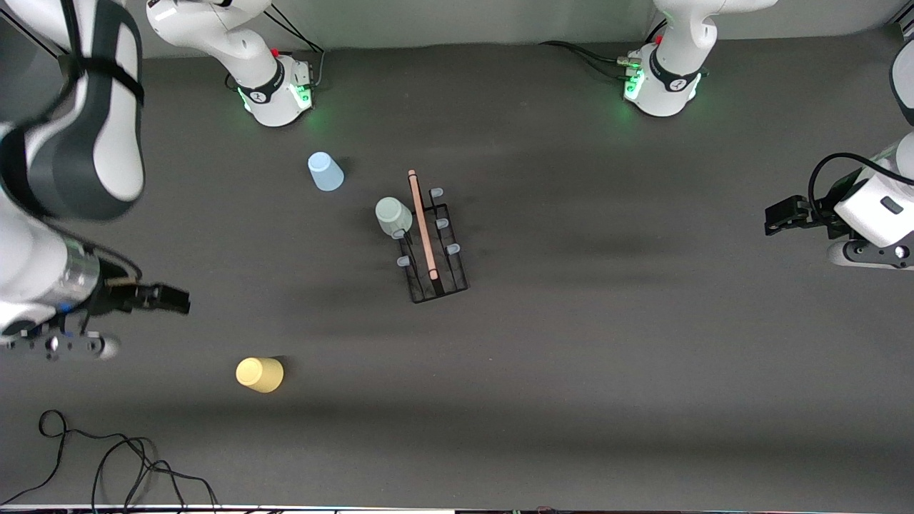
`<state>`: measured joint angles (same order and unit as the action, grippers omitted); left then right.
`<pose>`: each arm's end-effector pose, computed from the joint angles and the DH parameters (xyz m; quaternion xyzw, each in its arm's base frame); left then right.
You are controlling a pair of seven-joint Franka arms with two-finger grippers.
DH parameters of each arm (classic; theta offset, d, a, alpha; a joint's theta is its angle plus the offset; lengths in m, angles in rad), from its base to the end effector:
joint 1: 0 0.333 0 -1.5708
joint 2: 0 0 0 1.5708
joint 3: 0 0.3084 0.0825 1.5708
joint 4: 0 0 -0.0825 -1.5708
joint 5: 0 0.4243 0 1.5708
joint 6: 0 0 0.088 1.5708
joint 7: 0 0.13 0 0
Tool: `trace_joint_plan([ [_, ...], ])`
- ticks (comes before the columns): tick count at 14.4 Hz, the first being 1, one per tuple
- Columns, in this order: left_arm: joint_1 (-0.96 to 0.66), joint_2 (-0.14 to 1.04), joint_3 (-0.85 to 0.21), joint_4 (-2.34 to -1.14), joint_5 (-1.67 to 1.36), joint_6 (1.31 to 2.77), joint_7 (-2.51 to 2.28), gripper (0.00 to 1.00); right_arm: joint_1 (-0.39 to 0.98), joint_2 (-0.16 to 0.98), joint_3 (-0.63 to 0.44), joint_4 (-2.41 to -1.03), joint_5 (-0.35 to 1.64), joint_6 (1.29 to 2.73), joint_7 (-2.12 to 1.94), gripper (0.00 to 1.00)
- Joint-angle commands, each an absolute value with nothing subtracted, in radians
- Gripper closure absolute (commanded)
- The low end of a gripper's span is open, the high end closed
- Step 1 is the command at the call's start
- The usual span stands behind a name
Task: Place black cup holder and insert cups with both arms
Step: 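Move the right gripper to the yellow cup and grasp it, then lift the yellow cup with the right gripper and carry it to the rack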
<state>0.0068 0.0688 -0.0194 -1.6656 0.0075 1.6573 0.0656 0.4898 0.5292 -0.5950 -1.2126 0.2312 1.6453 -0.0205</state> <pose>0.6133 -0.0065 0.5109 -0.9985 0.0395 0.0386 0.0020 0.7269 0.0429 0.4747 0.9994 -0.0201 -0.0085 0.0280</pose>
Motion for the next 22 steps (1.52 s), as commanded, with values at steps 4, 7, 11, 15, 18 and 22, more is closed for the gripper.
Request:
trace_joint_plan([
  [4, 0.009, 0.072, -0.021, -1.651, 0.02, 1.638, 0.083, 0.0, 0.479, 0.718, -0.597, -1.186, 0.357, 1.836, -0.046, 0.0],
  [7, 0.009, 0.072, -0.021, -1.651, 0.02, 1.638, 0.083, 0.0, 0.48, 0.776, -0.566, -1.258, 0.37, 1.994, -0.046, 0.0],
  [11, 0.009, 0.072, -0.021, -1.652, 0.02, 1.638, 0.083, 0.0, 0.479, 0.84, -0.54, -1.345, 0.469, 2.16, -0.07, 0.0],
  [15, 0.009, 0.072, -0.021, -1.652, 0.02, 1.638, 0.083, 0.0, 0.479, 0.89, -0.538, -1.373, 0.512, 2.187, -0.106, 0.0],
  [18, 0.009, 0.072, -0.021, -1.652, 0.018, 1.638, 0.081, 0.0, 0.479, 0.89, -0.538, -1.394, 0.512, 2.187, -0.112, 0.0],
  [22, 0.009, 0.071, -0.021, -1.651, 0.02, 1.635, 0.083, 0.0, 0.477, 0.87, -0.538, -1.387, 0.511, 2.178, -0.153, 0.65],
])
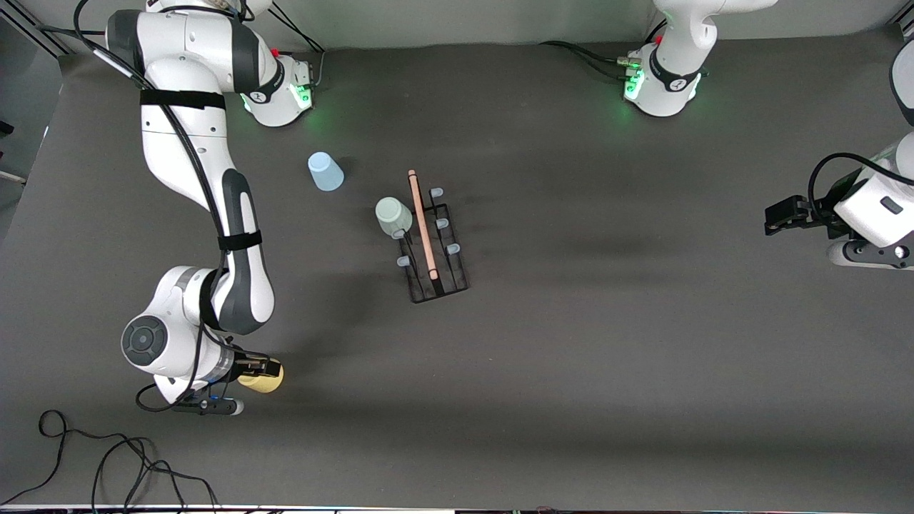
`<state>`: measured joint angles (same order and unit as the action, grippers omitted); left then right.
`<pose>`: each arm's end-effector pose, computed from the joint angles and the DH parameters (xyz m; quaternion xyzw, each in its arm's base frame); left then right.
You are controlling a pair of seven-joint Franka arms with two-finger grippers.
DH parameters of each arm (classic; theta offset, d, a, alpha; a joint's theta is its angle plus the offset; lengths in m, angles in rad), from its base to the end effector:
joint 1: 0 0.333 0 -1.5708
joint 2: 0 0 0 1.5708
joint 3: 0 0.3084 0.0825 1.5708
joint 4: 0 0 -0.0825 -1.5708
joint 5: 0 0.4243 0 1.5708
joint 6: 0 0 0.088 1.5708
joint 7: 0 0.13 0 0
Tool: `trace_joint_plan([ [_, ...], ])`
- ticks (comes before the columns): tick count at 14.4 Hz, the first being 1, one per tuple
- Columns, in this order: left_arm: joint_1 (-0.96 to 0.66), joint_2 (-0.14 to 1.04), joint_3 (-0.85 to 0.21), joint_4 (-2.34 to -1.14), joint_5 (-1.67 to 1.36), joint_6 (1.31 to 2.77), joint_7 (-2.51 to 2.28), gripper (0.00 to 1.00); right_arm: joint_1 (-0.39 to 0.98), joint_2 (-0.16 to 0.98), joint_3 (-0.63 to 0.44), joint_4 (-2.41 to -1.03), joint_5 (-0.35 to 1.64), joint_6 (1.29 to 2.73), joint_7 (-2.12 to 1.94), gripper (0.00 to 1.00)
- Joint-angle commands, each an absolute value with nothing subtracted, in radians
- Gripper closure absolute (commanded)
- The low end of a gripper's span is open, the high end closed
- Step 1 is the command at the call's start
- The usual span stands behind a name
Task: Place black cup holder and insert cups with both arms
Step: 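Lift the yellow cup with the right gripper and carry it to the rack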
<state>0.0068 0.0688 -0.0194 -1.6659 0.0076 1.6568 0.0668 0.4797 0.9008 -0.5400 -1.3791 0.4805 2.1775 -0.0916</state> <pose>0.6132 -0.0065 0.5107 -0.9984 0.0401 0.0390 0.0021 0.7610 0.0523 0.1732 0.9993 -0.0309 0.0160 0.0102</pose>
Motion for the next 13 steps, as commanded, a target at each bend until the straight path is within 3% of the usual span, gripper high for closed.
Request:
trace_joint_plan([
  [1, 0.009, 0.071, -0.021, -1.651, 0.02, 1.634, 0.081, 0.0, 0.477, 0.845, -0.541, -1.388, 0.503, 2.169, -0.156, 0.71],
  [2, 0.009, 0.071, -0.023, -1.649, 0.02, 1.635, 0.081, 0.0, 0.48, 0.818, -0.545, -1.387, 0.493, 2.134, -0.155, 0.8],
  [8, 0.009, 0.071, -0.023, -1.649, 0.02, 1.634, 0.083, 0.0, 0.494, 0.557, -0.572, -1.318, 0.306, 1.76, -0.089, 0.94],
  [13, 0.009, 0.072, -0.023, -1.649, 0.018, 1.635, 0.083, 0.0, 0.581, 0.405, -0.569, -1.292, 0.239, 1.53, 0.157, 0.95],
])
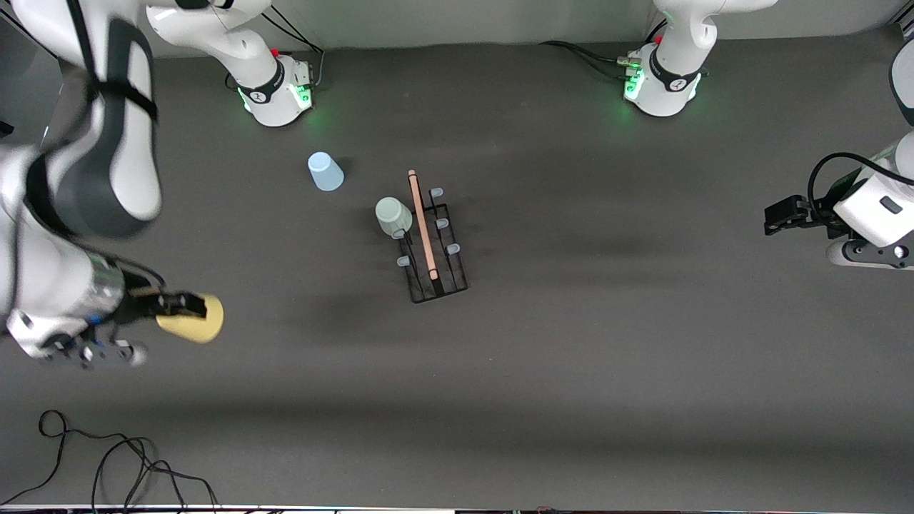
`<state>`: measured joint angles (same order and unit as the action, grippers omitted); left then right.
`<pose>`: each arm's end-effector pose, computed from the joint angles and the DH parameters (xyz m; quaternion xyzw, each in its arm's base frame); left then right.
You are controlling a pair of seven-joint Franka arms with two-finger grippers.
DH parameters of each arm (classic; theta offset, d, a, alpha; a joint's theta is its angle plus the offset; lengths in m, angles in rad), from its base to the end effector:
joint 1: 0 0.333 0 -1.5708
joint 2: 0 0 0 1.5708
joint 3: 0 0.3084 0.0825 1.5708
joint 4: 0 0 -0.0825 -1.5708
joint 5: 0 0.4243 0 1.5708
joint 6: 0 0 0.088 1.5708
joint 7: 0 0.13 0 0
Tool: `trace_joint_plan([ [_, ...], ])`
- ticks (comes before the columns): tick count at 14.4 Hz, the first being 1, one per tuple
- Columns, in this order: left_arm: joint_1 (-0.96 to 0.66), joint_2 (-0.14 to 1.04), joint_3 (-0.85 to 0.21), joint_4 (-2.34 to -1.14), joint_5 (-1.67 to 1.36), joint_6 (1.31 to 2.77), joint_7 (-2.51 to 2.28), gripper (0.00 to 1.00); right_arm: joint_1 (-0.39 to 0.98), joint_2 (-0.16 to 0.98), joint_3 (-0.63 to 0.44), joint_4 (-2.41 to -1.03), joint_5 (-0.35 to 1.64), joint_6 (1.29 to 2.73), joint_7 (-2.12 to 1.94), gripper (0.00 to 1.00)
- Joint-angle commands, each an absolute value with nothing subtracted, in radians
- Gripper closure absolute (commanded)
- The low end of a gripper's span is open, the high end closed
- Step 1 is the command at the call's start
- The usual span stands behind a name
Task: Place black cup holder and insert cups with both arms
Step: 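Lift the yellow cup with the right gripper and carry it to the rack, then lower the yellow cup onto a rack peg with the right gripper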
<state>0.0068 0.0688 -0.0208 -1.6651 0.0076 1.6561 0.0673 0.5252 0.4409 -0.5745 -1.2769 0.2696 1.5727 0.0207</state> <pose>0.6132 -0.0074 0.5111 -0.9984 0.0411 0.0389 0.0020 0.6978 0.0702 0.4915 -0.9988 0.0229 0.0395 0.0174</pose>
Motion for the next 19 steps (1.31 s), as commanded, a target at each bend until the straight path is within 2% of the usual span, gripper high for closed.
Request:
trace_joint_plan([
  [1, 0.009, 0.072, -0.023, -1.649, 0.018, 1.635, 0.083, 0.0, 0.622, 0.396, -0.569, -1.295, 0.239, 1.519, 0.248, 0.95],
  [5, 0.011, 0.074, -0.023, -1.649, 0.018, 1.638, 0.083, 0.0, 0.812, 0.411, -0.563, -1.29, 0.255, 1.535, 0.715, 0.96],
  [9, 0.011, 0.074, -0.023, -1.649, 0.018, 1.638, 0.083, 0.0, 0.963, 0.457, -0.561, -1.308, 0.282, 1.641, 1.078, 0.98],
  [19, 0.011, 0.074, -0.023, -1.649, 0.018, 1.637, 0.083, 0.0, 1.089, 0.477, -0.561, -1.627, 0.295, 2.035, 1.115, 0.98],
])
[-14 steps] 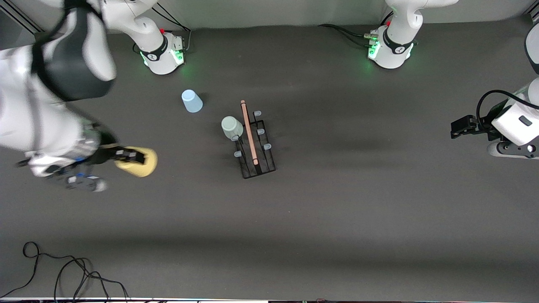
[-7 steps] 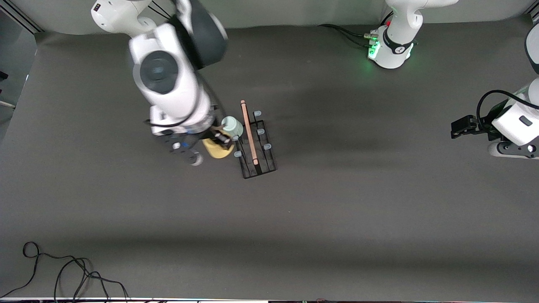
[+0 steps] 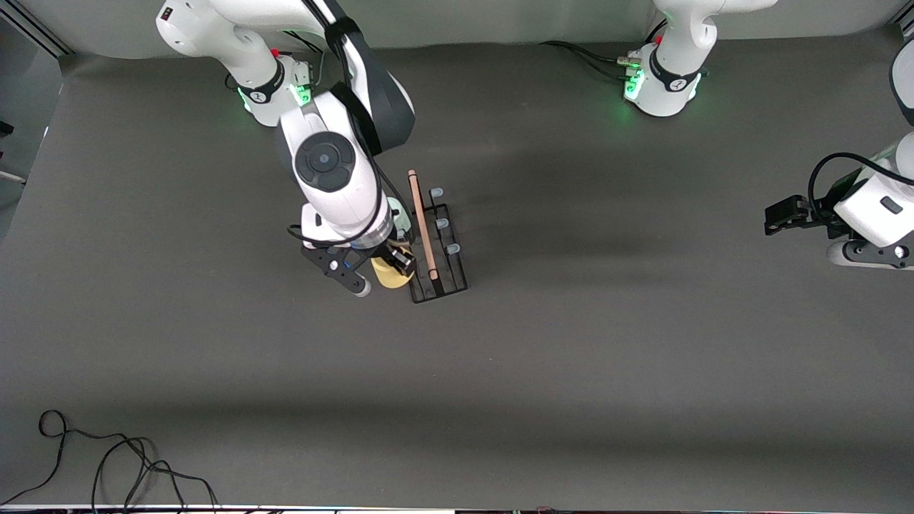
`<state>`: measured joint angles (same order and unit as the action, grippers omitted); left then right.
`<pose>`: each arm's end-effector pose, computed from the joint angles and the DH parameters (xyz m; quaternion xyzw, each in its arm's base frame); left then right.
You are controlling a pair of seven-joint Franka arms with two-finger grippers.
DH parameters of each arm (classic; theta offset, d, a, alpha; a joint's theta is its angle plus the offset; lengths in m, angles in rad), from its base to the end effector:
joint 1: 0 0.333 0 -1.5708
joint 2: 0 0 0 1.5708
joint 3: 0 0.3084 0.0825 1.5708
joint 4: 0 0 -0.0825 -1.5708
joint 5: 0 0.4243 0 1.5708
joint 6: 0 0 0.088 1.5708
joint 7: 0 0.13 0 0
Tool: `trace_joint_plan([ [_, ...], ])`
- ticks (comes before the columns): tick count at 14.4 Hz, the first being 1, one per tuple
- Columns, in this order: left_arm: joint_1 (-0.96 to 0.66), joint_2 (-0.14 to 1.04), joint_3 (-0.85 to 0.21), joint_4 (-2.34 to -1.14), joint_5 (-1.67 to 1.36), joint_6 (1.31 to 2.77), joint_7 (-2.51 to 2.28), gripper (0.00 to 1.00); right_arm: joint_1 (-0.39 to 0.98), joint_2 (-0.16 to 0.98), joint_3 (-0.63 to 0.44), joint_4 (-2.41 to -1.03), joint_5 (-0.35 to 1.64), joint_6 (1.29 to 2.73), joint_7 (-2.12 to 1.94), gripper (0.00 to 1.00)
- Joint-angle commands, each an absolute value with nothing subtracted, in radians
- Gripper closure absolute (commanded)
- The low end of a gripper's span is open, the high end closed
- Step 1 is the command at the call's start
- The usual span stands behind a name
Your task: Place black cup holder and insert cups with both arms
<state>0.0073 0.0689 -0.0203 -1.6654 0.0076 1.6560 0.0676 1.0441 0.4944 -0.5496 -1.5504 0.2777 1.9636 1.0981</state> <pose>0.6131 -0.0068 0.5108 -0.9984 0.0407 0.0392 0.0020 0.5928 0.3969 0.3500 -0.9463 0.3232 0.0033 0.0004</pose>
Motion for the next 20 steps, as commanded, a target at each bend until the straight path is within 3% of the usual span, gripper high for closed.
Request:
trace_joint_plan([
  [1, 0.011, 0.074, -0.023, -1.649, 0.018, 1.637, 0.083, 0.0, 1.094, 0.488, -0.561, -1.635, 0.295, 2.058, 1.132, 0.98],
  [8, 0.011, 0.074, -0.021, -1.649, 0.02, 1.638, 0.083, 0.0, 1.117, 0.561, -0.554, -1.724, 0.324, 2.239, 1.155, 0.95],
  [9, 0.011, 0.074, -0.021, -1.649, 0.02, 1.637, 0.083, 0.0, 1.114, 0.566, -0.554, -1.724, 0.327, 2.24, 1.157, 0.54],
  [10, 0.011, 0.074, -0.021, -1.649, 0.02, 1.638, 0.083, 0.0, 1.111, 0.565, -0.555, -1.723, 0.336, 2.237, 1.157, 0.01],
  [13, 0.011, 0.074, -0.021, -1.649, 0.02, 1.637, 0.083, 0.0, 1.1, 0.543, -0.56, -1.683, 0.341, 2.183, 1.149, 0.0],
  [20, 0.011, 0.074, -0.021, -1.649, 0.02, 1.637, 0.083, 0.0, 1.068, 0.457, -0.653, -1.32, 0.327, 1.628, 1.129, 0.0],
])
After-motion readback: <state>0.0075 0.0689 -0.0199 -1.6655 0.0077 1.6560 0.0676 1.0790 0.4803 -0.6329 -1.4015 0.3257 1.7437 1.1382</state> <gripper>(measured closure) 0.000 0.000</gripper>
